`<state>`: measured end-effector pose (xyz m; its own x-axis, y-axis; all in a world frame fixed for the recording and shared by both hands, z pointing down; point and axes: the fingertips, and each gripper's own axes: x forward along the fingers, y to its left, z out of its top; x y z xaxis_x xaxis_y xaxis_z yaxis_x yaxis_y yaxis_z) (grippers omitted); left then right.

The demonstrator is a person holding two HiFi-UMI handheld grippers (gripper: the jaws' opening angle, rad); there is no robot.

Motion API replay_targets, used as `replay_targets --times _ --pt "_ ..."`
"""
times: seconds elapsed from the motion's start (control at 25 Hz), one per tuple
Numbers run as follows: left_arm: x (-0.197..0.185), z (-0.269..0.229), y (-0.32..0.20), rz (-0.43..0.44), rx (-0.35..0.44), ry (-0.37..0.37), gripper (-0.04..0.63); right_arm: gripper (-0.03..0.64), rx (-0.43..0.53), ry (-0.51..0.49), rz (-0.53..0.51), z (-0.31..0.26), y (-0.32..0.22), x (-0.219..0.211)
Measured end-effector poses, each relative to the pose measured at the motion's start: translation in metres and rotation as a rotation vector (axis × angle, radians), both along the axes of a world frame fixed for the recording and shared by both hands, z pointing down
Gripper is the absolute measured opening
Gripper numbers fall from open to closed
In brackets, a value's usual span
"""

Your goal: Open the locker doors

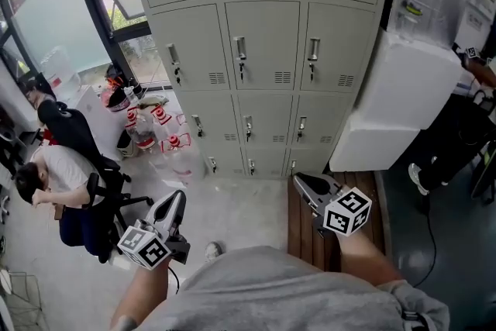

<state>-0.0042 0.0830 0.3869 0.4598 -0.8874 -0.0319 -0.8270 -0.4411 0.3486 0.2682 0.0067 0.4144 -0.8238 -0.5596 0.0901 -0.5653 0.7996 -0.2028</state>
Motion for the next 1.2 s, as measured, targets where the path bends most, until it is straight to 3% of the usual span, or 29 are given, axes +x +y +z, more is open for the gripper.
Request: replay_targets --times 0.24,0.52,0.84,1.2 --pt "-0.051 0.016 -0.042 0.004 0.007 0.041 0.002 0.006 0.012 0.019 -0.026 -0.006 -0.046 -0.062" --pt "-0.163 0.025 -0.144 0.062 0.063 0.073 0.003 0.006 0.063 0.036 0.007 -0.018 -0.136 -0.179" --pt "-0.289 -0.038 -0.261 0.173 0.13 0.038 0.003 0.008 0.11 -0.009 0.06 -0.075 -0.242 -0.322" --pt "-0.347 -0.122 -0.354 0.156 0.215 0.016 0.003 0.008 0.285 0.027 0.072 -0.194 -0.332 -0.402"
